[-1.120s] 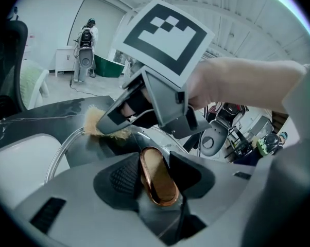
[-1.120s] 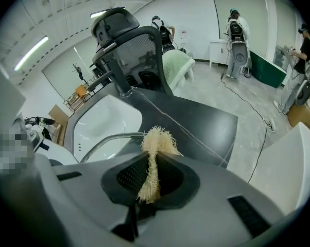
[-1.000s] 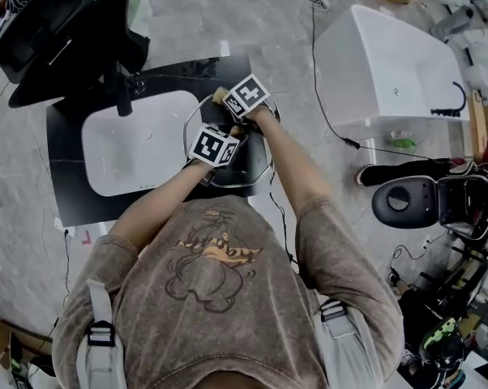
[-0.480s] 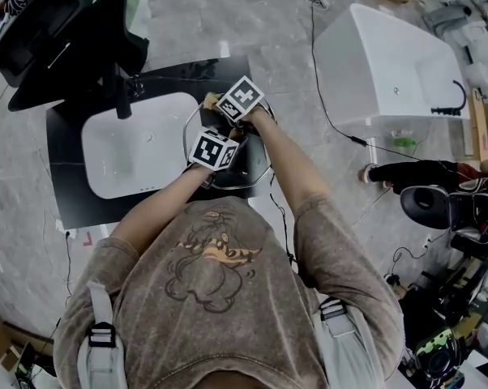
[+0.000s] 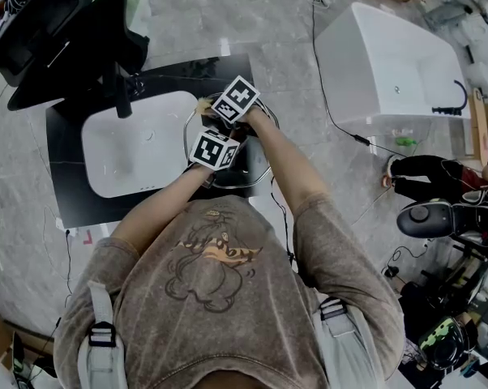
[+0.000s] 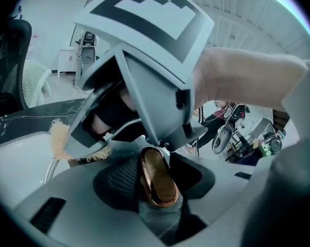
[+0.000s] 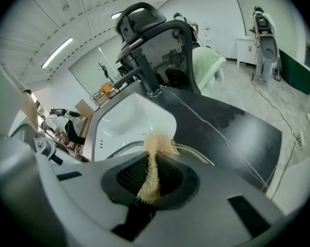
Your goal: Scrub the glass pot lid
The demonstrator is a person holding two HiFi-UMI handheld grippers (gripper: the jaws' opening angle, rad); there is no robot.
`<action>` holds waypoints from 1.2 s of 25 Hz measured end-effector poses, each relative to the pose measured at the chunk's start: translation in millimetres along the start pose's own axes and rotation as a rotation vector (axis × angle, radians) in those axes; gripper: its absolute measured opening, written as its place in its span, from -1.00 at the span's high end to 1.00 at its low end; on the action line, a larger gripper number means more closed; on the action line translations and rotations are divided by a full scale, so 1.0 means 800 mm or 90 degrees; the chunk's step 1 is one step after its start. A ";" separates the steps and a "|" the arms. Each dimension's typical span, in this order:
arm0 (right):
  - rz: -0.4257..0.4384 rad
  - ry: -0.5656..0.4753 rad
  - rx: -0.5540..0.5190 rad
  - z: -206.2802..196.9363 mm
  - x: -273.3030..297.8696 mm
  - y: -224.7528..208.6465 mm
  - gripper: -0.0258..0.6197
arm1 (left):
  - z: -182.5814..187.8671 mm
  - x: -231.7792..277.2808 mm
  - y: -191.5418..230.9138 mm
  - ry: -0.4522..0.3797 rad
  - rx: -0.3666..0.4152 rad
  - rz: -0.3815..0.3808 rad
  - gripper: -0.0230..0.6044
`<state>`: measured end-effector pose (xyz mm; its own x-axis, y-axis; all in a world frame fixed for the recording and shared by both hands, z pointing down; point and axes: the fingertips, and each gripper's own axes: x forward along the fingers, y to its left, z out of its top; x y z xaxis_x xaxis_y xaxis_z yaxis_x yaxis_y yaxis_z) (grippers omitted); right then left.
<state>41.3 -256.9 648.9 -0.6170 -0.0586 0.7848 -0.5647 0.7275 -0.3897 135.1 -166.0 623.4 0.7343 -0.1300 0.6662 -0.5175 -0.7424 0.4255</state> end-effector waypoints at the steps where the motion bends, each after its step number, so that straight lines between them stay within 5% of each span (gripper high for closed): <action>1: 0.010 0.003 -0.005 0.000 0.002 0.004 0.79 | 0.000 0.000 0.000 0.001 -0.001 0.000 0.30; 11: 0.095 0.033 -0.033 0.001 0.015 0.032 0.79 | -0.001 0.000 0.001 -0.006 -0.020 -0.004 0.30; 25: 0.087 0.024 -0.039 0.001 0.013 0.031 0.79 | 0.000 0.000 0.001 -0.009 -0.060 -0.021 0.30; 30: 0.074 -0.038 -0.007 0.012 -0.003 0.022 0.79 | 0.000 -0.003 -0.002 -0.003 -0.068 -0.026 0.30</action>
<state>27.6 -250.7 635.8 -0.7099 -0.0131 0.7042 -0.4808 0.7396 -0.4710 133.6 -164.3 621.2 0.7579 -0.1048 0.6439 -0.5309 -0.6726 0.5155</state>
